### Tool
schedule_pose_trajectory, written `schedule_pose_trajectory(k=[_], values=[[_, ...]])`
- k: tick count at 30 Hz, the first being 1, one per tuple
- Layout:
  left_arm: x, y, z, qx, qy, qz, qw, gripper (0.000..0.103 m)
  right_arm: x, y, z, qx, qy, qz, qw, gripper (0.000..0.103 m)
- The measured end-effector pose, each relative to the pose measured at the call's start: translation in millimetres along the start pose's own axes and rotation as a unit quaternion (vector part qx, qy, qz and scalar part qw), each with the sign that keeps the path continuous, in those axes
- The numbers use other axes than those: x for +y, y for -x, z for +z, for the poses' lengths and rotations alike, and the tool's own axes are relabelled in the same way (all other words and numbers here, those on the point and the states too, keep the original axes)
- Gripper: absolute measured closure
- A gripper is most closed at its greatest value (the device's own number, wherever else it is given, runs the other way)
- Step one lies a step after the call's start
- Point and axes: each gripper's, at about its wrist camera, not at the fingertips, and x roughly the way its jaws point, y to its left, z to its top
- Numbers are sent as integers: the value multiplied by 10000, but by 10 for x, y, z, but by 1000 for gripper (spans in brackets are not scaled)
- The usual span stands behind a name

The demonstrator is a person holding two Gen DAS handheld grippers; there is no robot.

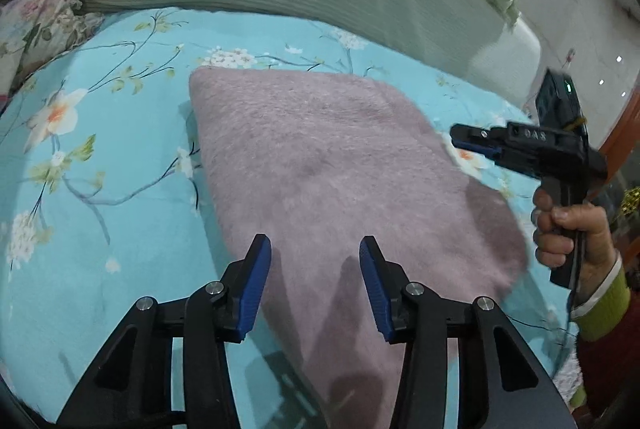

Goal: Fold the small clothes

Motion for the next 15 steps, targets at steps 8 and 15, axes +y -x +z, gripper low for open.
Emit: schedule_pose_trajectory(k=[8, 15], values=[[-89, 379, -577, 46, 302, -60, 9995, 47, 154, 235, -796, 324, 305, -86, 9990, 57], [-227, 498, -518, -202, 303, -310, 9989, 50, 373, 449, -714, -335, 653, -508, 9960, 61]])
